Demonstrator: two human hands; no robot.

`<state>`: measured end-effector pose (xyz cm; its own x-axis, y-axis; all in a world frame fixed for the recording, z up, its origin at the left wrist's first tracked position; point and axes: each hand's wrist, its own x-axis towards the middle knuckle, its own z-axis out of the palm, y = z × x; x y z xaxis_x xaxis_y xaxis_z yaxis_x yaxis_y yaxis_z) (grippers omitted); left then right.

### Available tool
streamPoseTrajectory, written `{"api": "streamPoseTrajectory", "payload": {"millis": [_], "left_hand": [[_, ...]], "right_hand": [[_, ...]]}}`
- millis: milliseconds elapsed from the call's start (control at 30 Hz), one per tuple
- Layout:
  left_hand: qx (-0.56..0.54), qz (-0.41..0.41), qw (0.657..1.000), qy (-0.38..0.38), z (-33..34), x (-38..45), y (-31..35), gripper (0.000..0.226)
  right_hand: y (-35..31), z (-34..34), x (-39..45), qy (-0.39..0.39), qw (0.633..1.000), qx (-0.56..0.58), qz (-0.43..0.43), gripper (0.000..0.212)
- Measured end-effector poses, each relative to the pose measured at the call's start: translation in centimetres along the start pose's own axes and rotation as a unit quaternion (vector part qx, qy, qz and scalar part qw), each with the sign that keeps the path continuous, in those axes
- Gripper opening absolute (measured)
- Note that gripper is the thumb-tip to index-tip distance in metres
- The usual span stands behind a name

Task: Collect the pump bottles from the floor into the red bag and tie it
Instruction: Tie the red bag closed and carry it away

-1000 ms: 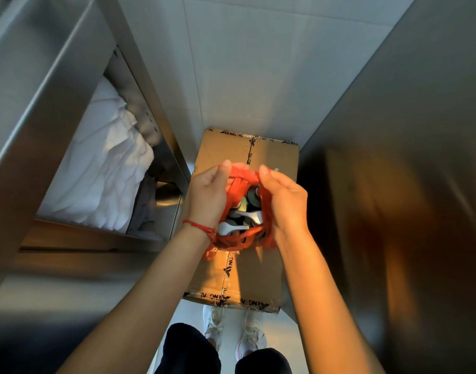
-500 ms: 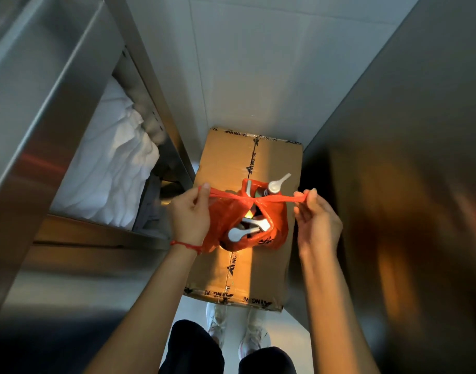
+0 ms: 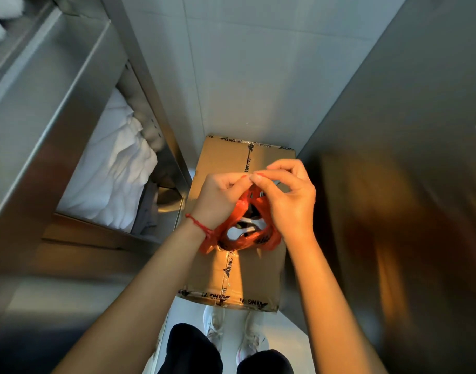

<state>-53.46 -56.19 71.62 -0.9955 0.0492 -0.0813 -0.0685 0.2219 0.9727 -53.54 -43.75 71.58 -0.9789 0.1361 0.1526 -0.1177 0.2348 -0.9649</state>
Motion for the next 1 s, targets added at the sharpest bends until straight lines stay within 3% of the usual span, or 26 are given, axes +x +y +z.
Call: {"api": "streamPoseTrajectory", "payload": {"millis": [300,433,667,767,900,1000], "left_hand": [[-0.033,-0.001,0.998,-0.056,-0.3,0.4,-0.1,0.047],[-0.048,0.016,0.998,-0.040,-0.1,0.2,0.7,0.025],[-0.099,0.013,0.995,0.009,0.3,-0.6,2.1,0.021],[-0.128,0.018,0.992,-0.014,0.0,-0.8,3.2,0.023],[-0.143,0.018,0.989,-0.031,-0.7,-1.1,4.6,0.024],[-0.131,0.042,0.990,-0.043,-0.9,-1.8,6.1,0.019]], "right_hand": [[-0.2,0.2,0.9,-0.035,0.989,0.102,0.105,0.017],[0.2,0.0,0.7,-0.049,0.977,0.140,0.151,0.015],[1.0,-1.1,-1.0,-0.117,0.943,0.241,0.199,0.023],[0.0,-2.0,-1.3,-0.147,0.926,0.285,0.197,0.023],[-1.8,-2.7,-2.1,-0.185,0.958,0.169,0.140,0.024],[-3.6,-2.5,-2.7,-0.178,0.965,0.151,0.123,0.027]]}}
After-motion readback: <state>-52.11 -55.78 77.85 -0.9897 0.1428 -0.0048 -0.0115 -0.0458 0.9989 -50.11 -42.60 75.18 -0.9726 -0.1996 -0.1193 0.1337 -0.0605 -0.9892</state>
